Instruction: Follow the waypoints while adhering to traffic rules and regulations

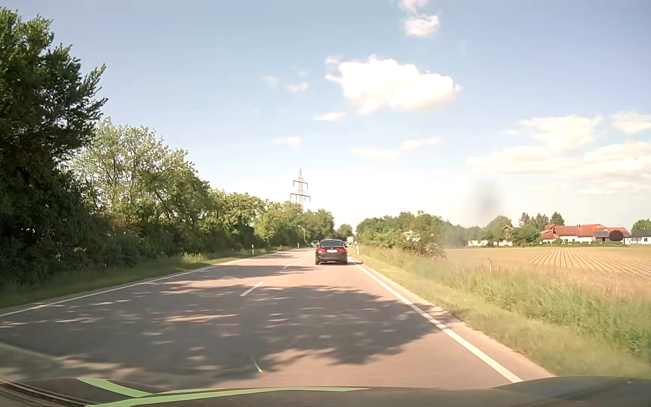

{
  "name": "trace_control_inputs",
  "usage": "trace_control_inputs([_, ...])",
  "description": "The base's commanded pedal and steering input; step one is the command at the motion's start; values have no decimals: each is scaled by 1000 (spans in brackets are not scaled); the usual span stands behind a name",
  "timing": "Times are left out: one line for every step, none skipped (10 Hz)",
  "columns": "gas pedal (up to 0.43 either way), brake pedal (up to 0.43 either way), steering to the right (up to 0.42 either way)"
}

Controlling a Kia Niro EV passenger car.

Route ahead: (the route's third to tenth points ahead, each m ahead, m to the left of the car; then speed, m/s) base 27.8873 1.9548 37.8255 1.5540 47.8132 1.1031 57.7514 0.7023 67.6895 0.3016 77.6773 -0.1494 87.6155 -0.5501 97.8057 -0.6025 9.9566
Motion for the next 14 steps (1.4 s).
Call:
trace_control_inputs([0, 0, 3])
trace_control_inputs([0, 0, 3])
trace_control_inputs([0, 0, 3])
trace_control_inputs([0, 0, 3])
trace_control_inputs([0, 0, 3])
trace_control_inputs([0, 0, 3])
trace_control_inputs([0, 0, 3])
trace_control_inputs([0, 0, 2])
trace_control_inputs([0, 0, 2])
trace_control_inputs([0, 0, 2])
trace_control_inputs([8, 0, 2])
trace_control_inputs([20, 0, 2])
trace_control_inputs([20, 0, 2])
trace_control_inputs([28, 0, 2])
